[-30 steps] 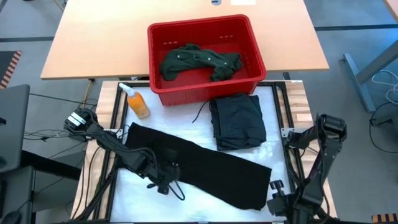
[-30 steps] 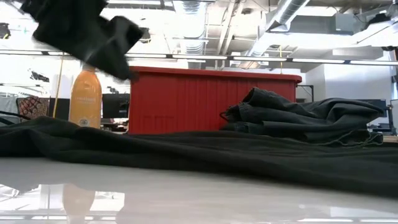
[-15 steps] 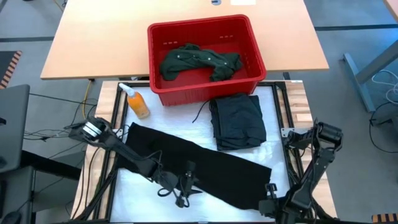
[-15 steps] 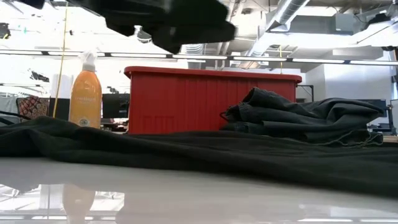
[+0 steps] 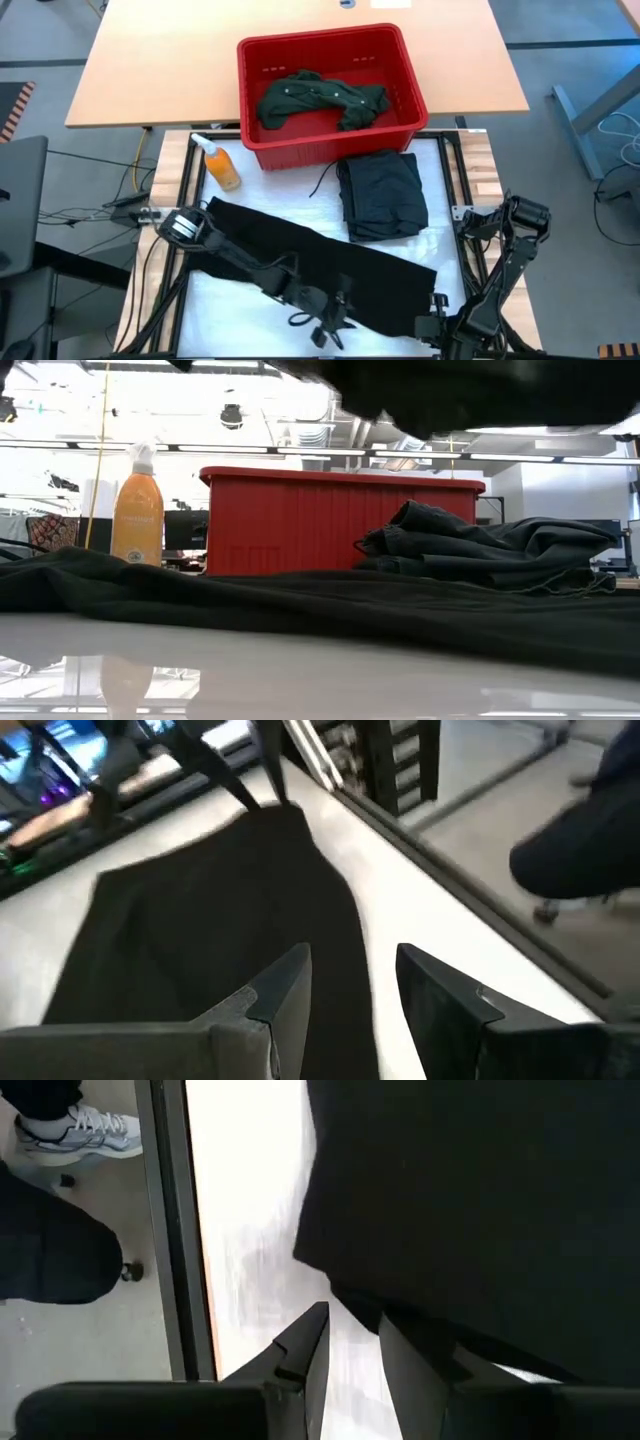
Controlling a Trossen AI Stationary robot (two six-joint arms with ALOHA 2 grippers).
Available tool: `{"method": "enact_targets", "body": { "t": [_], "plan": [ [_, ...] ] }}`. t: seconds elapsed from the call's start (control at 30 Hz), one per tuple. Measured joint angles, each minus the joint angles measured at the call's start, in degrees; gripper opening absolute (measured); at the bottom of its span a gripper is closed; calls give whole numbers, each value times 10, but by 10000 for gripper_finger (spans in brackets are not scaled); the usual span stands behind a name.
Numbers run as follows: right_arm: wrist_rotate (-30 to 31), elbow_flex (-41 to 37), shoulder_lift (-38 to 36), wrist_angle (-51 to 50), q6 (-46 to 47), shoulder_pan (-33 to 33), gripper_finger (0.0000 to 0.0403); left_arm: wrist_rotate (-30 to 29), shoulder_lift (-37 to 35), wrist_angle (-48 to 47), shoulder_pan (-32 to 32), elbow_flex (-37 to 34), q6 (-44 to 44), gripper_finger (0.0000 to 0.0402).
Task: Fold Laundry from Bin
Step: Fold the black shirt
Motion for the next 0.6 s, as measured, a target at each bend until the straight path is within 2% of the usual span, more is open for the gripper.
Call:
{"method": "enact_targets", "body": {
  "t": [0.13,0.4,0.6],
  "plan": [
    [1,0,0,-2,-2,-7,118,4,59,-59,0,75,35,140],
    [17,0,0,-6,-19,-16,118,105,137,-119,14,201,44,140],
    [19,0,0,-4,-35,-24,118,78,145,-183,34,226,1,140]
  ]
}}
